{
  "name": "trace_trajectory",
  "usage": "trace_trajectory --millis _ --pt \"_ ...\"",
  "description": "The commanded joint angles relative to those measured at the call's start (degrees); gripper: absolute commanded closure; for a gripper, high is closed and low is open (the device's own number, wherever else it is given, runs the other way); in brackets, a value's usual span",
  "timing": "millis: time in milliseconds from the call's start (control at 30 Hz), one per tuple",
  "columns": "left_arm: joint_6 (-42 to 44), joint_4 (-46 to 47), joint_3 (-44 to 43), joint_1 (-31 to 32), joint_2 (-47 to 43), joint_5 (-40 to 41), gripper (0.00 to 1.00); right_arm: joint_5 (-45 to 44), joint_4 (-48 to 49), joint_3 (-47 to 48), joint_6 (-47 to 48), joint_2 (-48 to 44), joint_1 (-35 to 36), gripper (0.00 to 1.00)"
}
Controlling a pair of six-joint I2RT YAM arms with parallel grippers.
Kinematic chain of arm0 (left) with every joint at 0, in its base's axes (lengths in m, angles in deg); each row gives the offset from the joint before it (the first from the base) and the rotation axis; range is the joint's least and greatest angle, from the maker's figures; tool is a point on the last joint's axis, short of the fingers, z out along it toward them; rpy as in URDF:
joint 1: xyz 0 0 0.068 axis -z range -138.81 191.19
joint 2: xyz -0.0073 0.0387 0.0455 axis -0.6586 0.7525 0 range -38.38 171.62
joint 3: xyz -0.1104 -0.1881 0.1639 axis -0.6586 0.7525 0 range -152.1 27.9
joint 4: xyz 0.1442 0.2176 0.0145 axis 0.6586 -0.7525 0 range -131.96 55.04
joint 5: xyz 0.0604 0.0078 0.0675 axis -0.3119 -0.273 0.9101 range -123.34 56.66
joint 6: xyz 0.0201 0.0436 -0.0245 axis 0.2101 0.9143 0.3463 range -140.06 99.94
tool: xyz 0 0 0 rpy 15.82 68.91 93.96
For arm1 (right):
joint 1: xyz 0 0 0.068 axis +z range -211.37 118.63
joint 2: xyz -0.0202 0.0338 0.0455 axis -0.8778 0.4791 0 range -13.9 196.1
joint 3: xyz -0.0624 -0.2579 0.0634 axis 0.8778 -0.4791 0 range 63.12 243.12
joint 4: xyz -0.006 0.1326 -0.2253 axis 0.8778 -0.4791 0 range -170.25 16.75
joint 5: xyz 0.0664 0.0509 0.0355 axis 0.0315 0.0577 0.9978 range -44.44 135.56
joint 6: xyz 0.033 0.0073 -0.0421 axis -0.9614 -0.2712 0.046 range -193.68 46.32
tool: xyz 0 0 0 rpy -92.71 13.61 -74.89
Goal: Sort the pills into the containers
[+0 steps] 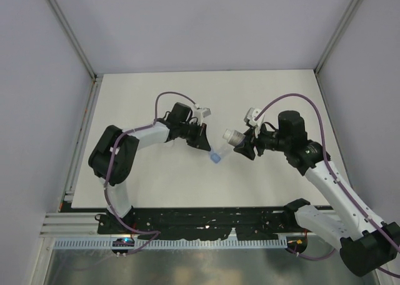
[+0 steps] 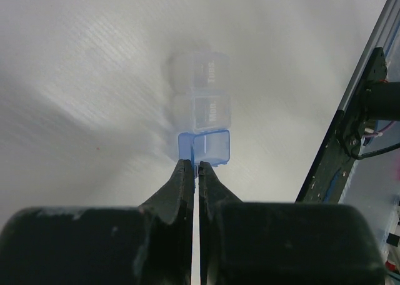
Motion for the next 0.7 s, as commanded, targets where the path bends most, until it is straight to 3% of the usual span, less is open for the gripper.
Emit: trace_trajectory --millis 0,367,667 --pt "-2.1 6.9 3.0 -0.5 -4.5 1.1 1.00 0.0 3.5 -0.2 -1.1 1.2 -0.2 0.94" --pt "-5.3 15.5 9.1 -2.9 -7.5 2.4 1.00 -3.0 7.0 -2.1 -2.7 5.9 0.0 0.94" --pt "-6.2 16.5 10.2 -3.5 -6.5 2.3 1.00 -3.2 10.1 -3.6 -2.8 10.1 1.2 0.94"
